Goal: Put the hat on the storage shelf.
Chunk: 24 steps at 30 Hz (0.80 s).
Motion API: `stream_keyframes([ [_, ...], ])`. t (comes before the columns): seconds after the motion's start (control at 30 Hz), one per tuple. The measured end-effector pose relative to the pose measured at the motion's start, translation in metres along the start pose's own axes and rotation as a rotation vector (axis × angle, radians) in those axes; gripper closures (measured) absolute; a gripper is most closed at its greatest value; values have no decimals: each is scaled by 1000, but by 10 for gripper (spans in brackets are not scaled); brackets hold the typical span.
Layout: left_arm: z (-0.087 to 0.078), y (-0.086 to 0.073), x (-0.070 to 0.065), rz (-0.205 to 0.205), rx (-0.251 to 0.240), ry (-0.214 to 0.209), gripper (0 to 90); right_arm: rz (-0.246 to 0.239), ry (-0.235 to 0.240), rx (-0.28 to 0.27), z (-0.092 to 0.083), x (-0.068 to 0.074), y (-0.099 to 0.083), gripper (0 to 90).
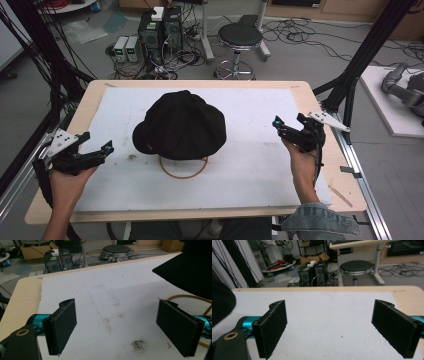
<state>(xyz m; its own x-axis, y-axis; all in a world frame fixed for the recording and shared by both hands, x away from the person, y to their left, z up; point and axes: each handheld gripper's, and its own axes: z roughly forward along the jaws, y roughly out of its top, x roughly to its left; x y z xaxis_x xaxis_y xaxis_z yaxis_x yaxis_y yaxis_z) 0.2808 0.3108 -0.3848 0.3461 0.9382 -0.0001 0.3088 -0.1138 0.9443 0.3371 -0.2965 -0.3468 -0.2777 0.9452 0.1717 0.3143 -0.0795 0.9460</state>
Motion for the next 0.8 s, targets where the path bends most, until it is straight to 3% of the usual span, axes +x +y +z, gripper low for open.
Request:
stream_keyframes([
  [0.23, 1, -2, 0, 9, -1, 10, 168, 29, -29, 14, 0, -16, -25, 128],
  [0.53, 4, -9, -2, 24, -21, 38, 169, -17, -66, 31, -1, -24, -52, 128],
  [0.6, 5, -9, -2, 22, -21, 39, 169, -16, -66, 52, 0, -26, -55, 128],
  [0.8, 10, -13, -3, 26, -8, 36, 169, -19, -72, 41, 0, -29, -57, 128],
])
